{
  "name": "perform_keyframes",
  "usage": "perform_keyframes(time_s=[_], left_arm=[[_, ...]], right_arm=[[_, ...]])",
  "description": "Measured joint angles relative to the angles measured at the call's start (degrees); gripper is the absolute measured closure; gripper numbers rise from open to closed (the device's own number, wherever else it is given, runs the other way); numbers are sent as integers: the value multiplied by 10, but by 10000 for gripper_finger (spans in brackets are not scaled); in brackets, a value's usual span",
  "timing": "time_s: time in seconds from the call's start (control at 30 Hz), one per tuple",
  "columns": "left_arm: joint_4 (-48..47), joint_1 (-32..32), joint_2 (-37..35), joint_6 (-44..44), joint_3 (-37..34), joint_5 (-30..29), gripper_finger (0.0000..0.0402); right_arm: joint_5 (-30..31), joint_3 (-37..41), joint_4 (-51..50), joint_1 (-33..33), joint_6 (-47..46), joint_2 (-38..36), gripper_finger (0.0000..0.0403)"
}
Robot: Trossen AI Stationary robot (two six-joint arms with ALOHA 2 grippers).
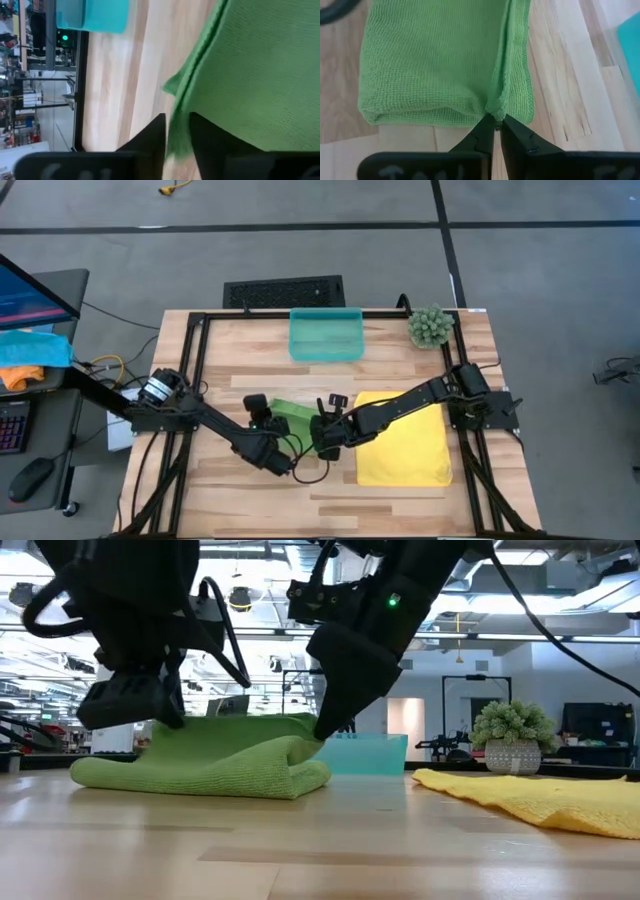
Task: Roll microfiber towels into tight, uniform cylinder then place into a basket
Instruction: Fold the green towel, then roll the green towel
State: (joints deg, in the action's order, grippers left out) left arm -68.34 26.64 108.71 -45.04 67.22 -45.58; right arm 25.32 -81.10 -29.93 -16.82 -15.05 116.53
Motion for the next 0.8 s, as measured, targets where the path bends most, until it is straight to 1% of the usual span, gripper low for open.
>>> perform_keyframes(time_s=[0.23,0.4,0.53,0.73,0.8], left_arm=[[2,-19,0,0,0,-7,258],[3,-23,0,12,0,20,239],[3,-15,0,13,1,21,237],[2,15,0,8,1,21,236],[-7,27,0,-7,1,21,236]], right_arm=[[1,0,2,0,-15,0,351],[2,0,-3,-1,-23,0,343],[1,0,-3,-2,-30,0,315],[1,0,-5,-2,-36,0,250],[1,0,-10,-2,-36,-3,232]])
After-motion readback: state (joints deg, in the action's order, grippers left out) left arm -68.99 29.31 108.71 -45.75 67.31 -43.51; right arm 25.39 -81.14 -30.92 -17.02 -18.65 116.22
